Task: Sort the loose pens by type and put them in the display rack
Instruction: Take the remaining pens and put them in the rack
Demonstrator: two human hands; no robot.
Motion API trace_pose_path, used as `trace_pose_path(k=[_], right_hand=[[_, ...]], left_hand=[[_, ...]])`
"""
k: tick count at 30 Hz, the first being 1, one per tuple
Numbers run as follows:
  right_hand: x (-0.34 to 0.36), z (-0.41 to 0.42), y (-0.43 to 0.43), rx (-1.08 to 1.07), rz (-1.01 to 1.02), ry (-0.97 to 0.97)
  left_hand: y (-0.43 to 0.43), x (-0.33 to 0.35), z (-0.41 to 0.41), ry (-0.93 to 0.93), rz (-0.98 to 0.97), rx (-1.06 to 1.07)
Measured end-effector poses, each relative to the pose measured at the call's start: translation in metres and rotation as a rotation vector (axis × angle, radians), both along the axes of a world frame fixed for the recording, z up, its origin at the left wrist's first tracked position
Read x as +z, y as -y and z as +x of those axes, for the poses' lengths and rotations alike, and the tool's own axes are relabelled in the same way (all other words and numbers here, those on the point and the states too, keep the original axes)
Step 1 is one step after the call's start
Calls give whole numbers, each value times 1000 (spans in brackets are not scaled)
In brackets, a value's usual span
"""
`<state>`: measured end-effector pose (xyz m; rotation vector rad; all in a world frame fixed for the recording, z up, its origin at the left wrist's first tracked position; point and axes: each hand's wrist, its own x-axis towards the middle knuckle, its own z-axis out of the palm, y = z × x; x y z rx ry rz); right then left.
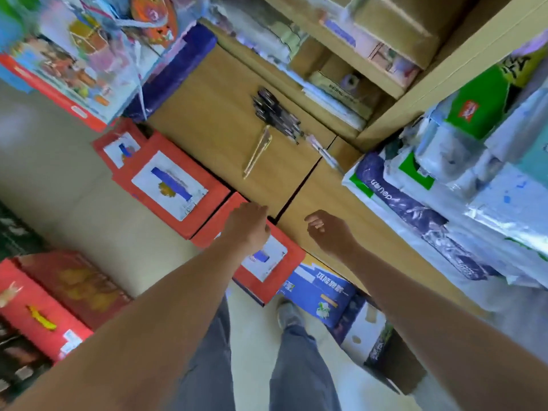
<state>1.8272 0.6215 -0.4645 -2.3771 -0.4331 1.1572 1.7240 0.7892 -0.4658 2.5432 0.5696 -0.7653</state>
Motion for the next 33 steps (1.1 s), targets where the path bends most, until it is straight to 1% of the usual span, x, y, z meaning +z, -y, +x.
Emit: trace_pose_path(k=[3, 7, 9, 12, 16, 17, 19, 21, 22, 24, 27, 29, 33], right_hand=[[-29, 10, -35, -91, -18, 29], [-61, 22, -76, -119, -96, 49], [-75, 26, -92, -93, -128, 51], [-94, 32, -108, 5, -156, 66], [-113, 31, -117, -2, -180, 192], [-117, 32, -117, -26, -172, 239], [-123, 37, -116, -103, -92, 321], [-126, 49, -113, -199, -9, 391], [-127, 58, -111, -237, 1, 428], [-128, 77, -109, -282, -50, 510], [-130, 107, -106, -274, -187, 642], [-132, 122, -103, -276, -268, 629], [-134, 129, -100, -228, -361, 525]], left_hand=[[-41, -29, 18, 26, -6, -80], [-87, -62, 37, 28, -14, -151], [-102, -76, 44, 29, -21, -165], [-113, -92, 56, 17, -2, -171], [-118, -107, 74, 81, 58, -109], [-118, -110, 79, 100, 56, -75], [-118, -116, 89, 128, 56, -17], [-116, -122, 100, 125, 77, 12], [-116, -125, 104, 119, 93, 17], [-115, -129, 111, 117, 128, 25], [-116, -134, 116, 110, 189, 9], [-116, -135, 117, 95, 226, -13], [-113, -135, 121, 55, 233, 10]])
